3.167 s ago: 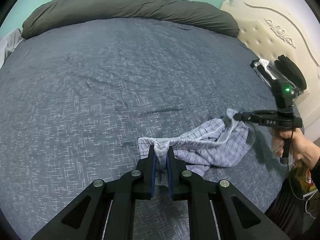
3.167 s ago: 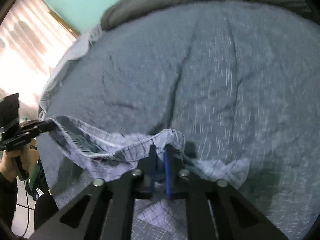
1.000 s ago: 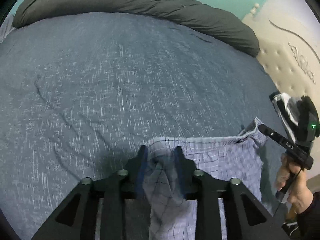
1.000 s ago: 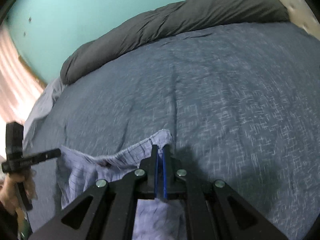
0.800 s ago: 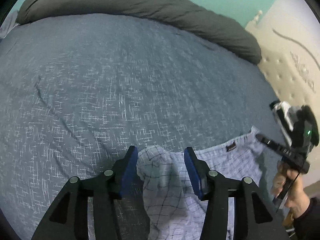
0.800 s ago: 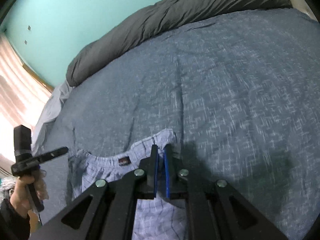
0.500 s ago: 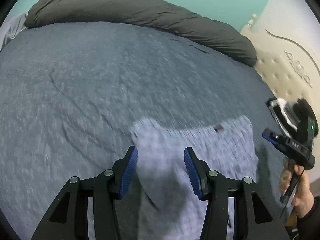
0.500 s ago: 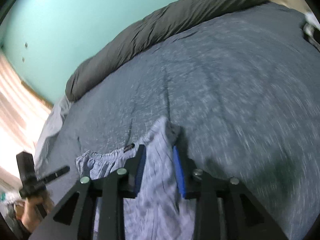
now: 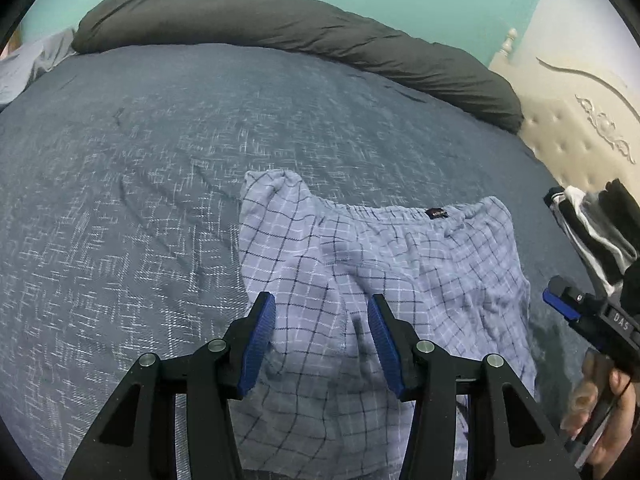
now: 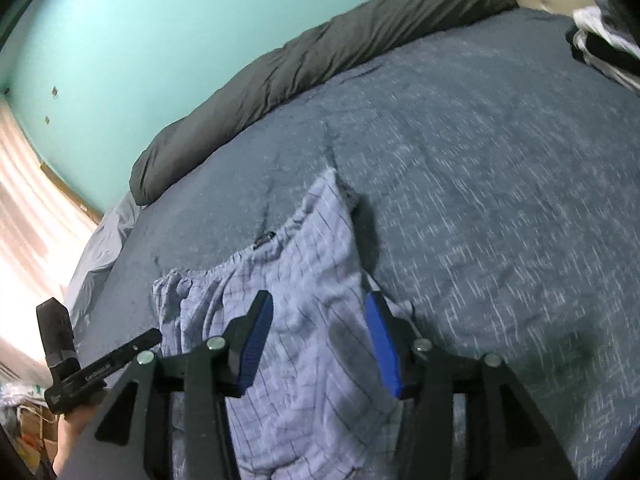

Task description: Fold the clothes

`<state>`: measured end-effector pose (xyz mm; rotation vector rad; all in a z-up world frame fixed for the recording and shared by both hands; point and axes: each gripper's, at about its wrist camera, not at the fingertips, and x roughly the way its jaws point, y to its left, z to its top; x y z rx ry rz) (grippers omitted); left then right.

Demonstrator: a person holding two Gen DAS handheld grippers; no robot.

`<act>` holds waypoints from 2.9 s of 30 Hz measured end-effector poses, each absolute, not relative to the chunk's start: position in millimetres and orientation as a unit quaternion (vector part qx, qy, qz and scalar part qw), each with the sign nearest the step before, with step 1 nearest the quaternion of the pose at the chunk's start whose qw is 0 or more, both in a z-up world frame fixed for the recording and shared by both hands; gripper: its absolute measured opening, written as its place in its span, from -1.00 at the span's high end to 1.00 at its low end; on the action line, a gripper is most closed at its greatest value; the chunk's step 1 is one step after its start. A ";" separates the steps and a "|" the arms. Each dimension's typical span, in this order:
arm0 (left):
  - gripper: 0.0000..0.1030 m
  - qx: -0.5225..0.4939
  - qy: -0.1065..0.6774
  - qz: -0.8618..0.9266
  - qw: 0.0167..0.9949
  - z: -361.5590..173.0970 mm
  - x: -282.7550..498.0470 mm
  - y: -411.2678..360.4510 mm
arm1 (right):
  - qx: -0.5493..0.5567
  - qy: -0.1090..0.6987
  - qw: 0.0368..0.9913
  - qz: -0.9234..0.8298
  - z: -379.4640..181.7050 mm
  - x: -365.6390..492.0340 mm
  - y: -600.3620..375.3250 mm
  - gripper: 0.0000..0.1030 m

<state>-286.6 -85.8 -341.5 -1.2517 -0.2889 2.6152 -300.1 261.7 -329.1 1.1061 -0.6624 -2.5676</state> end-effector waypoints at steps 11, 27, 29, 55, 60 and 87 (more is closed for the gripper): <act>0.96 -0.440 -0.101 0.884 0.123 -355.3 -297.3 -86.4 | 0.403 -0.254 0.132 -0.869 -338.5 -315.0 259.8 0.04; 0.97 -0.393 -0.188 0.895 0.094 -328.5 -281.9 -163.6 | 0.401 -0.264 0.121 -0.869 -340.0 -315.2 263.9 0.04; 0.97 -0.395 -0.197 0.893 0.085 -332.9 -281.8 -171.4 | 0.401 -0.264 0.121 -0.869 -340.1 -316.3 264.6 0.04; 0.29 -0.455 -0.101 0.876 0.124 -337.8 -230.5 -113.7 | 0.391 -0.285 0.100 -0.869 -333.4 -287.4 277.7 0.04; 0.22 -0.466 -0.065 0.874 0.124 -351.2 -217.7 -101.3 | 0.396 -0.294 0.098 -0.865 -337.4 -278.3 280.8 0.04; 0.89 -0.396 -0.225 0.890 0.037 -338.5 -209.0 -211.8 | 0.410 -0.303 0.102 -0.854 -346.9 -277.3 274.2 0.04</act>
